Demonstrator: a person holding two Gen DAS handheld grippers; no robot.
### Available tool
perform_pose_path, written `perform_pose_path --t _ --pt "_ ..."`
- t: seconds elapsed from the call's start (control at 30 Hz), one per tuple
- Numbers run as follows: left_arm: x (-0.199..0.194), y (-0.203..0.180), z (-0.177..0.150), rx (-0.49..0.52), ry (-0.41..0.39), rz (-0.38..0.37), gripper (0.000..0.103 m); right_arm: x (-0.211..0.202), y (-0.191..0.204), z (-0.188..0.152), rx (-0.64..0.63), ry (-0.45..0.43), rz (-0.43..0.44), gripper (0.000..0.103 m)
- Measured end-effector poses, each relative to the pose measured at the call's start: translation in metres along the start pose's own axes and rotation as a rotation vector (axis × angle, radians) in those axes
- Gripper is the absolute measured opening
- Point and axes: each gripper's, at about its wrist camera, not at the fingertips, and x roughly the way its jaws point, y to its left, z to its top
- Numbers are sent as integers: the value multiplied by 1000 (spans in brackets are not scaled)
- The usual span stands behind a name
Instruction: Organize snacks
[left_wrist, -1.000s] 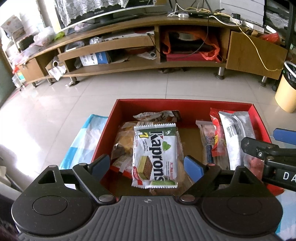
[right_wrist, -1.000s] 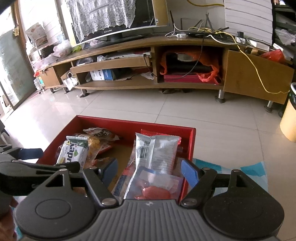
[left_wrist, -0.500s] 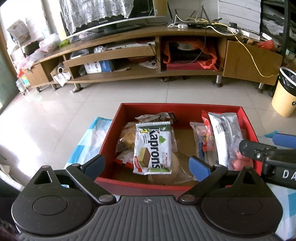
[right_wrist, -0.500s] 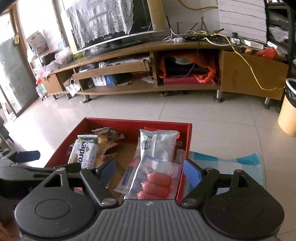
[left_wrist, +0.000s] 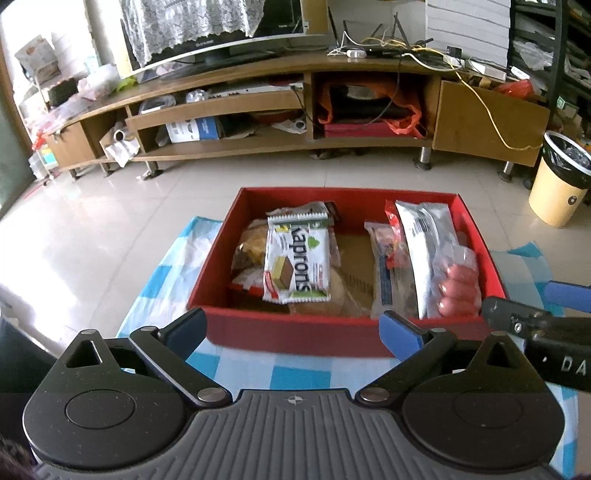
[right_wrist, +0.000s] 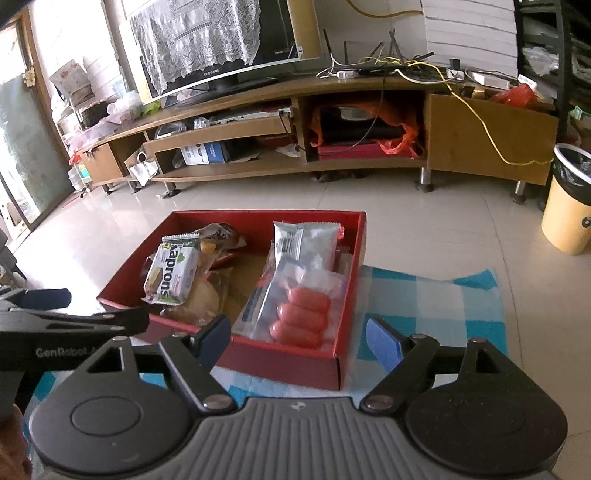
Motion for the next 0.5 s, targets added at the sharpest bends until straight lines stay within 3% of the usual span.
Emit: perform_pose_path --t 0.5 --pt "-26 13 -45 -6 38 11 102 -31 1 -39 11 5 -19 80"
